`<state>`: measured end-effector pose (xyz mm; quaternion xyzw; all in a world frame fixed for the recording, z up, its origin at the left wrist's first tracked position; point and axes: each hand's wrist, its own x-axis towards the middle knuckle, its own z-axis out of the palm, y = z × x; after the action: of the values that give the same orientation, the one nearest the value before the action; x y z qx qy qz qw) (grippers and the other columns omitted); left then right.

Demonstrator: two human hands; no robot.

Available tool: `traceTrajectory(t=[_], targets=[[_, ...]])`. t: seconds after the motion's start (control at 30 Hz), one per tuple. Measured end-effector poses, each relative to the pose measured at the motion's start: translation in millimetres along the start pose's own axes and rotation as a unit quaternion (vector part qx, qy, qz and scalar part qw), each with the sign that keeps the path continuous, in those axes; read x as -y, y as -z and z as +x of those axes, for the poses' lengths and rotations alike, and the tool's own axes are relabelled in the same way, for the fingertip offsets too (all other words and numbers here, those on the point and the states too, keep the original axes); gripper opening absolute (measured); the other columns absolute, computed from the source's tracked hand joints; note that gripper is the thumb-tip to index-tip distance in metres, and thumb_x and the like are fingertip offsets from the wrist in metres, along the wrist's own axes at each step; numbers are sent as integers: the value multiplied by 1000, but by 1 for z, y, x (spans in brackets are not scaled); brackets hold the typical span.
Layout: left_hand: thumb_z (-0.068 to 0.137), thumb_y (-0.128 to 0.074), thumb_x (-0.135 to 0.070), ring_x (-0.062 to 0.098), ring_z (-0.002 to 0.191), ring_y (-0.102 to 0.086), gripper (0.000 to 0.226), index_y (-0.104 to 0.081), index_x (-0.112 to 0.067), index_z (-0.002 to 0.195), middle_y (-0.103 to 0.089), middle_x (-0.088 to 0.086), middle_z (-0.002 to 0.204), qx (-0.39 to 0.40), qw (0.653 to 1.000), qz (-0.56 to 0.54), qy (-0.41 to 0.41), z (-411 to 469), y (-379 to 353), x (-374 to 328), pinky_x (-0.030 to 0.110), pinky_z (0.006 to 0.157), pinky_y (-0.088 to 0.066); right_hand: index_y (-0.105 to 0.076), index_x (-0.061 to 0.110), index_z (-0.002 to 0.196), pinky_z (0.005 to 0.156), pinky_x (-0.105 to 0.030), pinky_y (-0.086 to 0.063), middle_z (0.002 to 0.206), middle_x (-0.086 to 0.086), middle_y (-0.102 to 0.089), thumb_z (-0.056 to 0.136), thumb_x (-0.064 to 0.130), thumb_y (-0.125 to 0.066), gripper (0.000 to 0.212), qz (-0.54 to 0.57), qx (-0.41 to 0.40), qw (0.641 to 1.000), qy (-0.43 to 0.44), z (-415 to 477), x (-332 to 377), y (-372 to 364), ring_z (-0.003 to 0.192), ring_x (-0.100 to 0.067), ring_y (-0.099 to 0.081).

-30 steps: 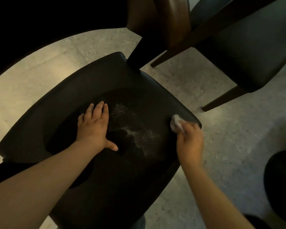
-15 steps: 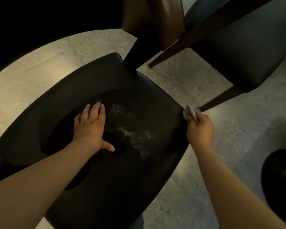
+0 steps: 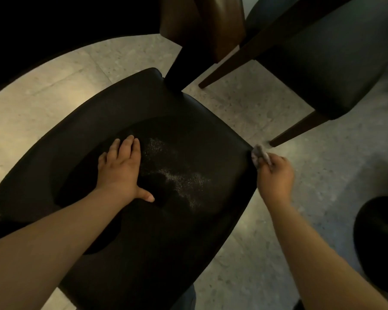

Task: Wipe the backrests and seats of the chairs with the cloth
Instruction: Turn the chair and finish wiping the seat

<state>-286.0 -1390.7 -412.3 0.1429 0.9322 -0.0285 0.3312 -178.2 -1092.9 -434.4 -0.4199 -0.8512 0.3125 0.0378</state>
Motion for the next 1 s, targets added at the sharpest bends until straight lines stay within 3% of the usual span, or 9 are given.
traceTrajectory(t=[0.17, 0.33, 0.5, 0.67, 0.83, 1.0], targets=[[53, -84, -63, 29, 148, 12, 148, 15, -17, 153, 18, 3, 160, 3, 1000, 3, 0, 0, 0, 0, 49, 120, -6, -66, 14, 112, 84, -30, -47, 105, 3, -54, 94, 21, -54, 23, 34, -18, 999, 6, -60, -13, -18, 94, -10, -52], [53, -83, -64, 30, 148, 12, 148, 15, -17, 152, 19, 3, 160, 0, 1000, -1, 1, 0, 0, 0, 50, 120, -8, -67, 29, 104, 71, -14, -43, 95, 13, -56, 91, 21, -60, 17, 67, 13, 997, 24, -115, -9, -21, 86, -3, -55], [51, -85, -62, 27, 148, 15, 152, 22, -19, 150, 20, 0, 160, -26, 998, -50, -11, -4, -6, 7, 49, 121, -4, -67, 28, 116, 79, -20, -47, 105, 12, -57, 93, 23, -58, 25, 6, 91, 984, 155, -87, 38, -14, 94, -5, -54], [51, -83, -65, 27, 147, 17, 150, 23, -24, 150, 22, -3, 159, -75, 990, -115, 42, -22, -23, 17, 53, 119, 0, -62, 25, 126, 88, -28, -44, 119, 0, -56, 95, 20, -57, 32, -85, 163, 934, 306, -21, 110, -44, 106, -17, -48], [53, -82, -66, 28, 147, 16, 148, 21, -23, 150, 21, -3, 159, -58, 983, -155, 83, -21, -30, 18, 53, 119, -1, -59, 27, 130, 95, -35, -45, 125, -2, -53, 92, 19, -62, 39, -127, 188, 922, 313, 1, 144, -95, 111, -22, -47], [53, -81, -67, 28, 147, 15, 145, 14, -21, 152, 20, -3, 158, -42, 984, -154, 85, -19, -30, 19, 53, 119, -2, -63, 24, 122, 89, -31, -45, 118, -3, -56, 89, 16, -57, 35, -154, 217, 882, 389, -27, 103, -71, 104, -20, -50]])
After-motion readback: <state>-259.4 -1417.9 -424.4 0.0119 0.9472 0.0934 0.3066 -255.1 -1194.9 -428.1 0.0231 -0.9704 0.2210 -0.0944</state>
